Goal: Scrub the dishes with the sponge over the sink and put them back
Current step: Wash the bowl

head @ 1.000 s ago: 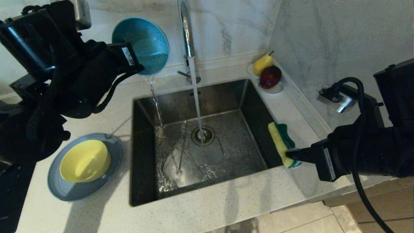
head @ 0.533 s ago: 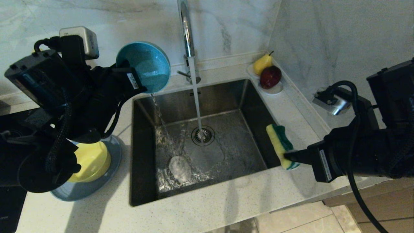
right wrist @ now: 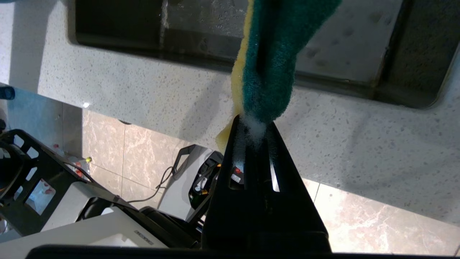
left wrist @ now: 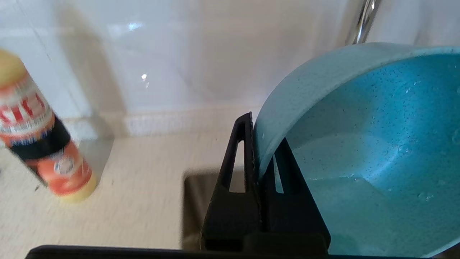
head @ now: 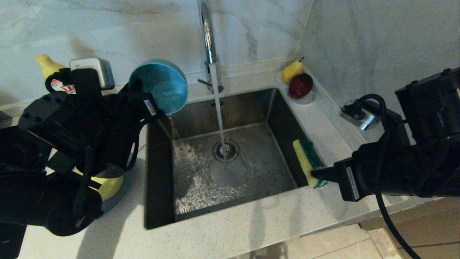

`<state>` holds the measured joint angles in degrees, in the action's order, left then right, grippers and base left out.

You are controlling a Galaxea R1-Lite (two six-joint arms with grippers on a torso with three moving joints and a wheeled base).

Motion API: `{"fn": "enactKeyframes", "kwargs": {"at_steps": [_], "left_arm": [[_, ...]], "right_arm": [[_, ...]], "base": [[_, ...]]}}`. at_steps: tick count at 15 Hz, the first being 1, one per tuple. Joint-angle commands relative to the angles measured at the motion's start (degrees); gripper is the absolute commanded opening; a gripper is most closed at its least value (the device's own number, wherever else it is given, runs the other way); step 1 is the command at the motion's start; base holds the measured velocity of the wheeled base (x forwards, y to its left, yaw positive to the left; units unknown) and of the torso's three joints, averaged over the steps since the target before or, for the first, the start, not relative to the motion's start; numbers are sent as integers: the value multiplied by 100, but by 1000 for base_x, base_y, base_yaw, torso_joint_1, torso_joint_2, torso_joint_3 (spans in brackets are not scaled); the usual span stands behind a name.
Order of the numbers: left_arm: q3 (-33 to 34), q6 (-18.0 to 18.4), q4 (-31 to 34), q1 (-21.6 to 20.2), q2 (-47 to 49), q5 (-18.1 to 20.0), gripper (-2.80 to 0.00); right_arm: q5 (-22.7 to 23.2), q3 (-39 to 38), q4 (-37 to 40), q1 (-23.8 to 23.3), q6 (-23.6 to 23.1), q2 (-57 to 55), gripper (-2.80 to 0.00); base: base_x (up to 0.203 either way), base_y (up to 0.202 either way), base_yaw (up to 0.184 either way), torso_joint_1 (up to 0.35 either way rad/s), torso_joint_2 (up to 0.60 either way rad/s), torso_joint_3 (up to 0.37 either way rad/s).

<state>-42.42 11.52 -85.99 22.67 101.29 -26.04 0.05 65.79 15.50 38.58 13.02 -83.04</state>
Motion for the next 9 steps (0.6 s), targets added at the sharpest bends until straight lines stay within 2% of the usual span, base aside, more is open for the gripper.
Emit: {"fn": "enactKeyframes", "kwargs": {"at_steps": [1,6,7,9], "left_arm": [[330,184,-147,0,478,-17,-280],[480,280,-167,0,566,-70,-280],[472,259,-167,0,518,-260,-280],[608,-194,-167,8,499,-309,-280]], "right_arm": [[13,-5,6,0,16,-10,-280],[13,-5,6,0,16,-9,-280],[13,-14,6,9,7,16,-280],[4,-144,-34,-8,7,42,-280]], "base": [[0,0,0,0,0,0],[0,0,0,0,0,0],[0,0,0,0,0,0],[0,0,0,0,0,0]]}}
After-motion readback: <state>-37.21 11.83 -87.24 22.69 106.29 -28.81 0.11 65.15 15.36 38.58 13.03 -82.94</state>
